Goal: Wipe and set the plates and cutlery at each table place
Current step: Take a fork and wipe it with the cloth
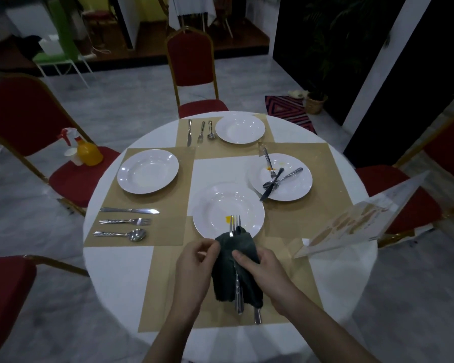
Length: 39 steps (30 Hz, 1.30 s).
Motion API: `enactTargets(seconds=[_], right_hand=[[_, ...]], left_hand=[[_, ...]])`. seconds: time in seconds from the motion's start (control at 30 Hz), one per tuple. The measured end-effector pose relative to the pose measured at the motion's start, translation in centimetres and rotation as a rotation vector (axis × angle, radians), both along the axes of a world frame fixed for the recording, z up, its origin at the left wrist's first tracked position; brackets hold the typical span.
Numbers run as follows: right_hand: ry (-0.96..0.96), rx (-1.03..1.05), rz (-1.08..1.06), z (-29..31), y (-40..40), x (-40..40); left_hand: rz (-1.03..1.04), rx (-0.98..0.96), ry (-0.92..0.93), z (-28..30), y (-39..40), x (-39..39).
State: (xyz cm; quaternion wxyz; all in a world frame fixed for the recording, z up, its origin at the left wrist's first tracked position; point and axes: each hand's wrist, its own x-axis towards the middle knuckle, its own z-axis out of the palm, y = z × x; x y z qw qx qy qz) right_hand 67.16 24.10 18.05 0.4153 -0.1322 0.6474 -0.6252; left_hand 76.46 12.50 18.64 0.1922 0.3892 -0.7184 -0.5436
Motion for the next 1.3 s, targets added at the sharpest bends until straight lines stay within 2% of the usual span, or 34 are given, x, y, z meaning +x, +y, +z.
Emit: enactTargets(seconds=[0.1,0.27,0.37,0.6,0.8,1.07,1.3], right_hand=[[0.044,0.010,-0.001,-0.1,0.0,-0.1],[0.129,0.015,0.054,-0.7,0.6,-0.3],[0.105,0.008,0.058,-1.3,0.8,-0.2],[0.052,0.049,0.004,-2.4,1.1,0.1],[-0.013,0.111,-0.050,-2.8,2.0,0.7],[0.030,0.211,-0.249,-4.7,1.3,2.1],[0.004,0.275,-0.271,-6.7,5.3,2.7]], left_hand=[[-0.021,0.105,0.044,-0.1,0.1,-1.5],[0.075,0.310,0.159,-0.6,0.6,-1.8],[-0.014,0.383,0.143,-1.2,1.3,-2.1],[-0.061,0.380,0.083,-2.9,0.9,-3.8],[-0.028,0.445,0.128,-3.0,-1.2,-6.1],[-0.277,0.460,0.052,-5.5,-0.3,-5.8],[-0.030,0.369,0.088,-6.8,-2.7,-7.4]])
